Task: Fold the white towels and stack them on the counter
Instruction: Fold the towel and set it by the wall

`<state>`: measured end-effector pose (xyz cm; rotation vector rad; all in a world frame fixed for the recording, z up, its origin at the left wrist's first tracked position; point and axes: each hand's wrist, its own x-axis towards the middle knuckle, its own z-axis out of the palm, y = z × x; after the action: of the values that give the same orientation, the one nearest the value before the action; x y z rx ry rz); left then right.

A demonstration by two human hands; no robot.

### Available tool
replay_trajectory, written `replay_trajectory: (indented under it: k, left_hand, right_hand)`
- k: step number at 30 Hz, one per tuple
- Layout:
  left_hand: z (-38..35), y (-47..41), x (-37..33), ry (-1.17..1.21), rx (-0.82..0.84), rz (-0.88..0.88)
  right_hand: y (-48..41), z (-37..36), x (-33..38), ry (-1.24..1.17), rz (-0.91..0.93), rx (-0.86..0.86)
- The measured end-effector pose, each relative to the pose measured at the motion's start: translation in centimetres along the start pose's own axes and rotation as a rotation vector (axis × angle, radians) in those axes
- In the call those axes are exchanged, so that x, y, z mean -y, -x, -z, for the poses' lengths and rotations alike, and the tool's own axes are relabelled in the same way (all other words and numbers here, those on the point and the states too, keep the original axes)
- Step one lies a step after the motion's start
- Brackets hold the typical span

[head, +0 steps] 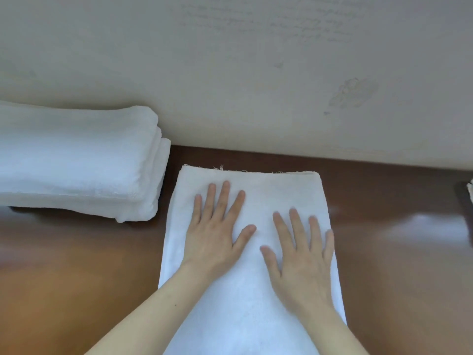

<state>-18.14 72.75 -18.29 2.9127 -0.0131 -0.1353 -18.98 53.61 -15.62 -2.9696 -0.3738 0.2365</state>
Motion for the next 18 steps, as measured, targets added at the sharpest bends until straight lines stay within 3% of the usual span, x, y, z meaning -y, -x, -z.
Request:
replay_trajectory:
  k: [5,10,14,18]
  left_hand:
    - [1.0,-3.8,1.9,-0.042,0.031,0.093]
    - [2.4,-3.2,5.7,0.033,0.045,0.254]
    - [1.9,1.7,2.8,-0.025,-0.017,0.058]
    - [-0.2,9.0,1.1,-0.027,0.057,-0.086]
  right_hand:
    - [-6.9,0.0,-1.9,0.06,-0.052,0.015]
    - [-5.9,0.0,-3.9,-0.028,-0.227,0.007]
    - [-1.9,0.0,-2.0,0.063,-0.08,-0.027]
    - [1.7,-1.1,-2.5,0.128,-0.033,0.052]
